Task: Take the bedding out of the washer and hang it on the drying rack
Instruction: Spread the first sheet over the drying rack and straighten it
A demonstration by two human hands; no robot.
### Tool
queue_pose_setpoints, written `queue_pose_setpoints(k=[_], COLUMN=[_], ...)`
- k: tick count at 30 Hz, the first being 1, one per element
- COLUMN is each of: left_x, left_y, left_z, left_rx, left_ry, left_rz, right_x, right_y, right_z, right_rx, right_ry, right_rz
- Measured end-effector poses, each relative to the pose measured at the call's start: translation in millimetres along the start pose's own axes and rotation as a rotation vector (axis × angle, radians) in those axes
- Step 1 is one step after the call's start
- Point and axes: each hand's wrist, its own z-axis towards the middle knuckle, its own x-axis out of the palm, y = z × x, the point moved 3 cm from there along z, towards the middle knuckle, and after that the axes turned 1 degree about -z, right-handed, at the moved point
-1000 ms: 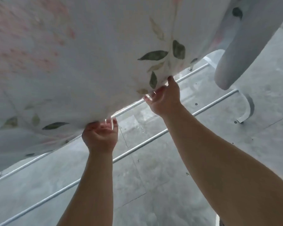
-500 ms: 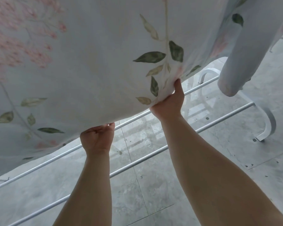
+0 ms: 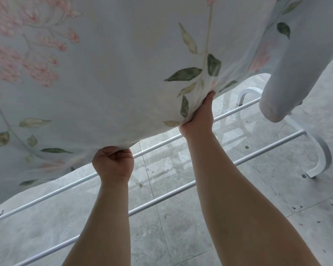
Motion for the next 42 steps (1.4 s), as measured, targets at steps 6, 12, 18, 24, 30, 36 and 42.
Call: queue_pose_setpoints(k=[6, 12, 18, 24, 30, 36, 42], left_x=[-2, -8, -9, -7, -7, -21, -31], left_y=[-8, -6, -11, -9, -19, -57, -78], left_z=[5, -6, -14, -18, -24, -31, -28], left_rx=[0.021, 0.015, -0.035, -0.009, -0.020, 0.044, 0.085], left_ry=[-0.123, -0.129, -0.014, -0.030, -0.043, 0.035, -0.001], left_rz=[0.065, -0.055, -0.044, 0.161, 0.388, 0.130, 0.172], right_x=[4, 0, -12, -49, -5, 17, -14], right_y=[-11, -15, -28, -75, -89, -99, -157], right_z=[-18, -18, -29, -39, -45, -43, -75], right_rx=[-0.004, 0.107, 0.183, 0.368, 0.439, 0.401, 0.565], right_ry=[-0.175, 0.019, 0.531, 0.753, 0.482, 0.504, 0.782], right_rz=[-0.163, -0.061, 0.247, 0.084, -0.185, 0.213, 0.108])
